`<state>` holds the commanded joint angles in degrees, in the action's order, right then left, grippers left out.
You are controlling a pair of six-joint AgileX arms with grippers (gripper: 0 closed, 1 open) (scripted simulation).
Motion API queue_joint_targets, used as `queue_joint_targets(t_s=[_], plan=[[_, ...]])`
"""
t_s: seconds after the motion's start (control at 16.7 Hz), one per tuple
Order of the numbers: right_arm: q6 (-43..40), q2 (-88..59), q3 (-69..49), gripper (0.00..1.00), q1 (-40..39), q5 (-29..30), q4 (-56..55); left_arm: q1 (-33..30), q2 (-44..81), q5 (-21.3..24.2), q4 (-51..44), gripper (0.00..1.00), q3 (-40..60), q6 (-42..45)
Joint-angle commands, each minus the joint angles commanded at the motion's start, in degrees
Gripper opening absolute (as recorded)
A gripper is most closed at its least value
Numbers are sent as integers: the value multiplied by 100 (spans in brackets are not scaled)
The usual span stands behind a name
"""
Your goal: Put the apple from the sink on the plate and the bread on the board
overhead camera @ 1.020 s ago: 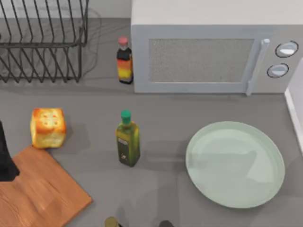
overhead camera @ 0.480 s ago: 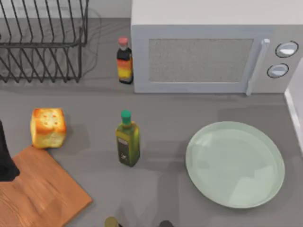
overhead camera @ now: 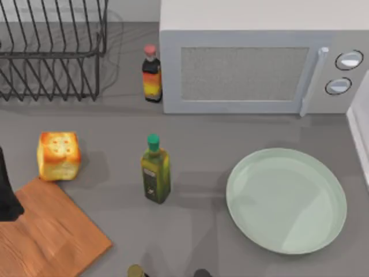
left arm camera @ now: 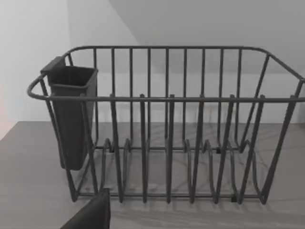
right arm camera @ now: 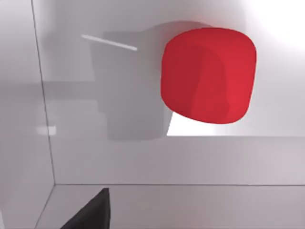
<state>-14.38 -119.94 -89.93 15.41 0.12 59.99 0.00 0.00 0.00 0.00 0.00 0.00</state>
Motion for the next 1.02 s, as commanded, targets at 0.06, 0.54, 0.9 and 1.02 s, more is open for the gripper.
queue_joint_targets(t_s=[0.06, 0.54, 0.9, 1.02], plan=[[0, 0, 0, 100, 0, 0, 0, 0, 0, 0, 0, 100, 0, 0], [8, -468, 280, 100, -22, 5, -636, 0, 0, 0, 0, 100, 0, 0], [21, -1380, 851, 100, -10, 14, -2361, 0, 0, 0, 0, 100, 0, 0], [27, -1619, 1022, 100, -8, 16, -2684, 0, 0, 0, 0, 100, 0, 0]])
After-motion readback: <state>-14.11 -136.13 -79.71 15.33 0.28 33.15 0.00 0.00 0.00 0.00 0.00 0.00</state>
